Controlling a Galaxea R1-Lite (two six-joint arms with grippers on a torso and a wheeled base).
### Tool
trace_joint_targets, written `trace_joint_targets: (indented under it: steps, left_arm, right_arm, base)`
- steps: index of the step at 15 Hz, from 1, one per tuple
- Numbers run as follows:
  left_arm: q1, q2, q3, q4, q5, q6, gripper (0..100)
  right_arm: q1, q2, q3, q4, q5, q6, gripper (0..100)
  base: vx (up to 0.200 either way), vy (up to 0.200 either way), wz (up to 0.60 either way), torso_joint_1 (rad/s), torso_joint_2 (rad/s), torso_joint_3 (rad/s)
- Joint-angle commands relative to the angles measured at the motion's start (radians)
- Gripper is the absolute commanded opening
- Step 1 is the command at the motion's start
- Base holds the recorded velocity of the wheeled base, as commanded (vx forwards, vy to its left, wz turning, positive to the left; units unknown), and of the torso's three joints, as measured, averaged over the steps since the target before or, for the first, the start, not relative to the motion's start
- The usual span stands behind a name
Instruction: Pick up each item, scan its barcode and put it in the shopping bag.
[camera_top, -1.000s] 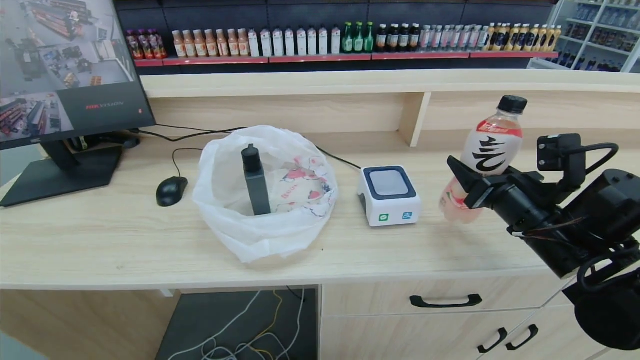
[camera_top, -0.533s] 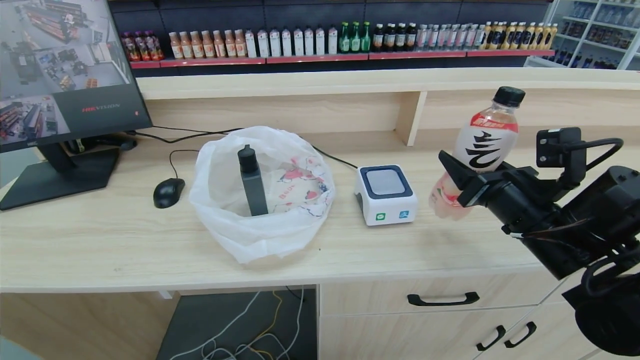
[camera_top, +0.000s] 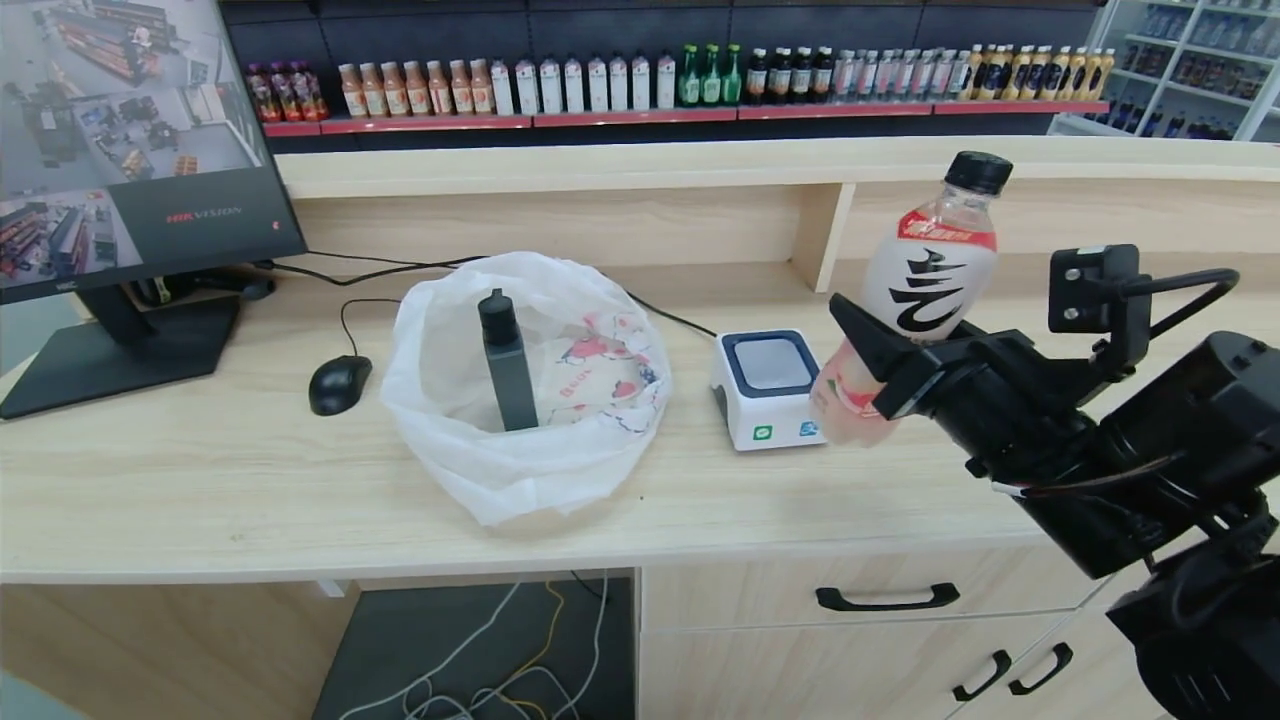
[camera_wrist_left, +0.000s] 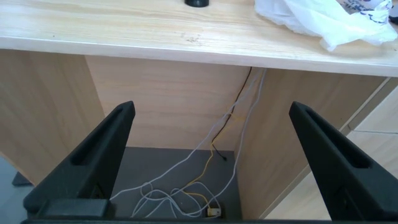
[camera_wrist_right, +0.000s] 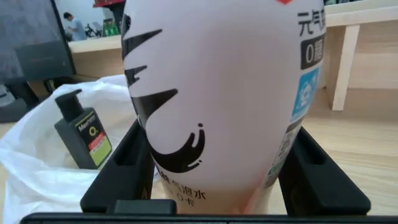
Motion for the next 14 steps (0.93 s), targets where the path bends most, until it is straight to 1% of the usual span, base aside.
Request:
trace_joint_targets:
  steps: [1,3,4,6,9,11,14]
  left_arm:
    - [0.0,0.0,0.0,0.0,0.001,-0.001,100]
    - [0.0,0.0,0.0,0.0,0.001,-0.001,100]
    - [0.0,0.0,0.0,0.0,0.001,-0.001,100]
    - [0.0,0.0,0.0,0.0,0.001,-0.001,100]
    - [0.0,0.0,0.0,0.0,0.001,-0.001,100]
    - [0.0,0.0,0.0,0.0,0.001,-0.001,100]
    - [0.0,0.0,0.0,0.0,0.001,-0.001,100]
  right_arm:
    - [0.034,0.025,-0.063,-0.001,-0.056,0.047,0]
    - [0.053,0.067,-0.169,-0.001,-0.075,0.118,0]
    - [0.071,0.111,-0.274,-0.001,-0.076,0.176,0]
    - [0.082,0.156,-0.364,0.003,-0.081,0.248,0]
    - [0.096,0.183,-0.37,0.006,-0.085,0.381,0]
    - [0.099,0.2,-0.376,0.006,-0.104,0.435,0]
    - [0.097,0.258,-0.424,0.008,-0.205,0.552,0]
  base:
    - [0.0,0.0,0.0,0.0,0.0,0.0]
    - [0.0,0.0,0.0,0.0,0.0,0.0]
    - [0.0,0.0,0.0,0.0,0.0,0.0]
    - [0.0,0.0,0.0,0.0,0.0,0.0]
    - [0.0,0.0,0.0,0.0,0.0,0.0]
    - [0.0,0.0,0.0,0.0,0.0,0.0]
    - [0.0,0.0,0.0,0.0,0.0,0.0]
